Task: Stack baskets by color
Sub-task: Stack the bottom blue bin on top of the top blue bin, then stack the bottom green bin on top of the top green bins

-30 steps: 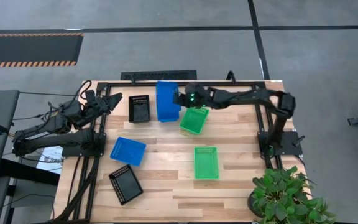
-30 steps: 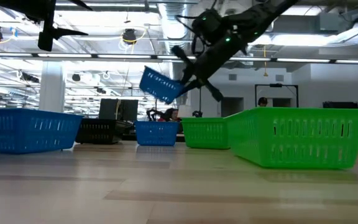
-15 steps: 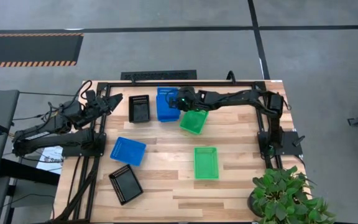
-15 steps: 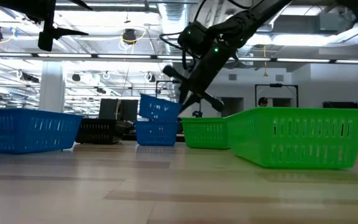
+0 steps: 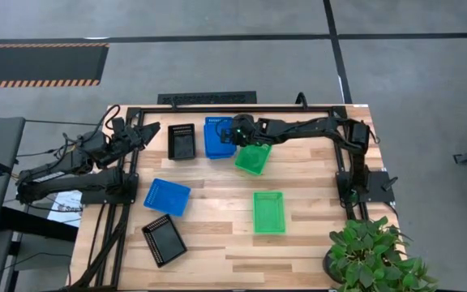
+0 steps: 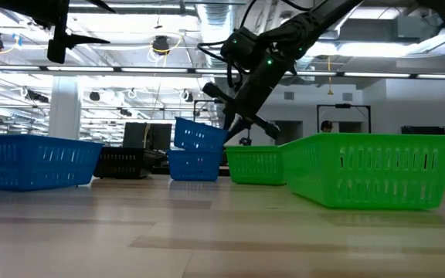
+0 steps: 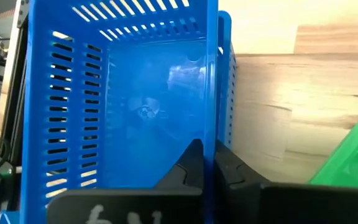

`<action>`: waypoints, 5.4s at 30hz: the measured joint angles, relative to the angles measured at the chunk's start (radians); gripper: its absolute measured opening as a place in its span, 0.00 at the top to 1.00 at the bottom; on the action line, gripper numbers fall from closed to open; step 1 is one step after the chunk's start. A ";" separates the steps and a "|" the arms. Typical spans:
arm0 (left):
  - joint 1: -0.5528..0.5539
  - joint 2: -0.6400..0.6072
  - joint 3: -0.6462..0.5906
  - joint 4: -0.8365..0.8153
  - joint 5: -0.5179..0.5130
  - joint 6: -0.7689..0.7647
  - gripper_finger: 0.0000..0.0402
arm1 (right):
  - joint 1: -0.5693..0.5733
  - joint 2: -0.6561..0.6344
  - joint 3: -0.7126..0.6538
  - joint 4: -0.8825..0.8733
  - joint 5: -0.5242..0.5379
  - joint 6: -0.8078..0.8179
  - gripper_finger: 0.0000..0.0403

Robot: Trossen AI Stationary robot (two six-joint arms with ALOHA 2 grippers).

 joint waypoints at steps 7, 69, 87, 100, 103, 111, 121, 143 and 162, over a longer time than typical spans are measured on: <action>0.000 0.000 0.000 0.000 0.000 0.000 0.32 | 0.000 0.000 0.000 0.001 0.000 -0.025 0.87; 0.000 0.001 0.000 -0.093 0.065 0.000 0.32 | 0.706 -0.202 0.052 -1.000 -0.033 0.761 0.43; 0.000 0.002 -0.001 -0.125 0.055 0.013 0.32 | 0.685 -0.055 -0.057 -0.810 -0.118 0.703 0.45; 0.000 0.002 -0.001 -0.125 0.047 0.013 0.32 | 0.658 -0.059 -0.081 -0.784 -0.160 0.650 0.96; 0.000 0.002 -0.001 -0.127 0.046 0.013 0.32 | 0.649 -0.087 -0.064 -0.802 -0.160 0.648 0.96; 0.000 0.002 -0.001 -0.127 0.046 0.014 0.32 | 0.600 -0.327 -0.033 -0.866 0.059 0.682 0.98; 0.000 0.002 -0.001 -0.127 0.019 0.015 0.32 | 0.354 -0.462 -0.170 -0.583 0.404 0.705 0.99; 0.000 0.002 -0.001 -0.125 0.004 0.013 0.32 | 0.222 -0.342 -0.380 -0.193 0.179 0.716 0.98; 0.000 0.002 -0.001 -0.123 -0.003 0.011 0.32 | 0.214 -0.378 -0.378 -0.241 0.154 0.672 0.92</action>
